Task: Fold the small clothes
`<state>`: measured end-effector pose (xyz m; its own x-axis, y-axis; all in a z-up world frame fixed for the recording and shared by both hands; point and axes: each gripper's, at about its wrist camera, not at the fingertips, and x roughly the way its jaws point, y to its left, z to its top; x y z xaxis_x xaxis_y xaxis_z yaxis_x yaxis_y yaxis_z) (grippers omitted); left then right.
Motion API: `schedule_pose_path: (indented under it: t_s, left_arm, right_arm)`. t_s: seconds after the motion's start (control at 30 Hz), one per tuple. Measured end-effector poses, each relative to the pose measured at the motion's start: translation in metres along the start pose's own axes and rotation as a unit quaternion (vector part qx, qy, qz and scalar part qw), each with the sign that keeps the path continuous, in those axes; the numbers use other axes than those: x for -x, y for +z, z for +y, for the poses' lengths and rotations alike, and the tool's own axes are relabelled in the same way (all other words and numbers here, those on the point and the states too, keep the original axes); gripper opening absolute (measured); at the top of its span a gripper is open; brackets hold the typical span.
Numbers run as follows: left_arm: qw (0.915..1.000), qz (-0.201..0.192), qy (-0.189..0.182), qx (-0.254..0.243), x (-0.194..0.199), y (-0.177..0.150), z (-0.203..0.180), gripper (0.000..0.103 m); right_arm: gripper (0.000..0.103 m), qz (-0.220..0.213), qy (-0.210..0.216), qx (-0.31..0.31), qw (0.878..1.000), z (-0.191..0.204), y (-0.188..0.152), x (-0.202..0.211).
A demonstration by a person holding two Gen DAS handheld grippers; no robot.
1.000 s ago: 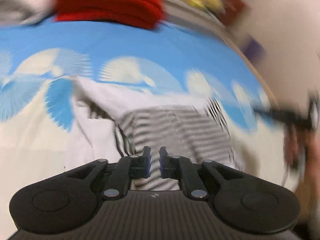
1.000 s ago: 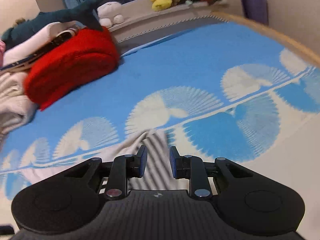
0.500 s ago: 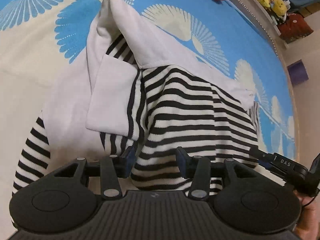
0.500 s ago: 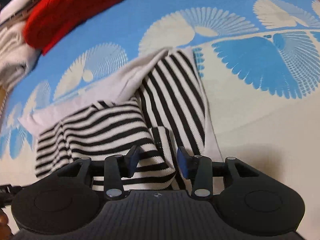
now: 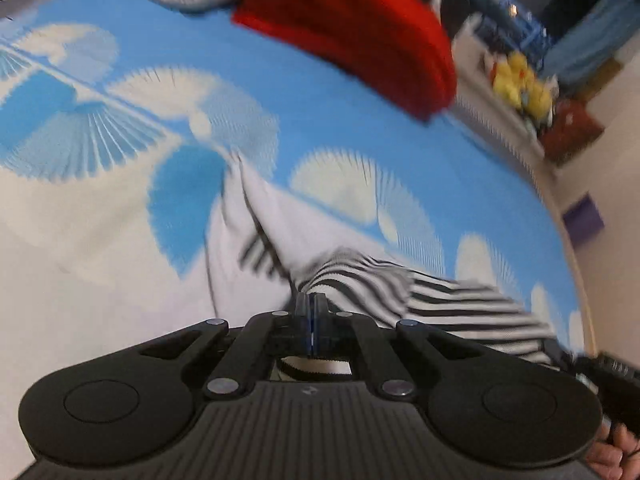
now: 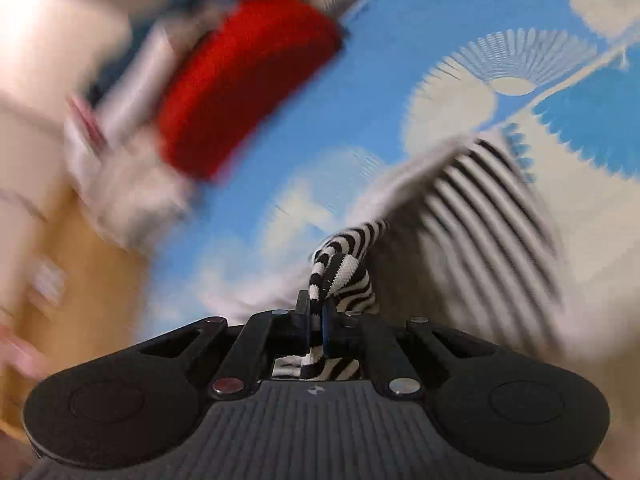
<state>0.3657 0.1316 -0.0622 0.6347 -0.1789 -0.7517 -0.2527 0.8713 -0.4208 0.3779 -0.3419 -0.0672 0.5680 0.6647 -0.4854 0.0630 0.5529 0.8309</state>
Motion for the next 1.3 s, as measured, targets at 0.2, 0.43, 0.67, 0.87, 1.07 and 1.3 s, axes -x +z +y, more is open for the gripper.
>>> schedule_pose_path:
  t_s: [0.2, 0.43, 0.67, 0.87, 1.07, 1.3]
  left_arm:
    - [0.9897, 0.138, 0.034, -0.011, -0.04, -0.018, 0.011, 0.008]
    - [0.9945, 0.102, 0.019, -0.017, -0.029, -0.013, 0.006, 0.024]
    - [0.9933, 0.108, 0.041, -0.005, -0.042, -0.023, 0.011, 0.0]
    - [0.9915, 0.101, 0.079, -0.022, -0.035, -0.019, 0.008, 0.001]
    - [0.9907, 0.047, 0.106, -0.07, -0.018, -0.018, -0.009, 0.002]
    - [0.9839, 0.133, 0.092, -0.076, -0.05, -0.038, -0.011, 0.004]
  right_arm:
    - [0.013, 0.075, -0.218, -0.002, 0.973, -0.037, -0.003, -0.021]
    - [0.038, 0.004, -0.226, 0.05, 0.973, -0.015, -0.009, -0.007]
    - [0.006, 0.058, -0.213, 0.01, 0.975, -0.041, -0.038, -0.027]
    - [0.008, 0.006, -0.173, 0.016, 0.985, -0.023, -0.031, -0.012]
    - [0.017, -0.027, -0.289, -0.002, 0.957, -0.038, -0.027, -0.002]
    - [0.039, 0.013, -0.155, 0.098, 0.983, 0.0, -0.036, -0.02]
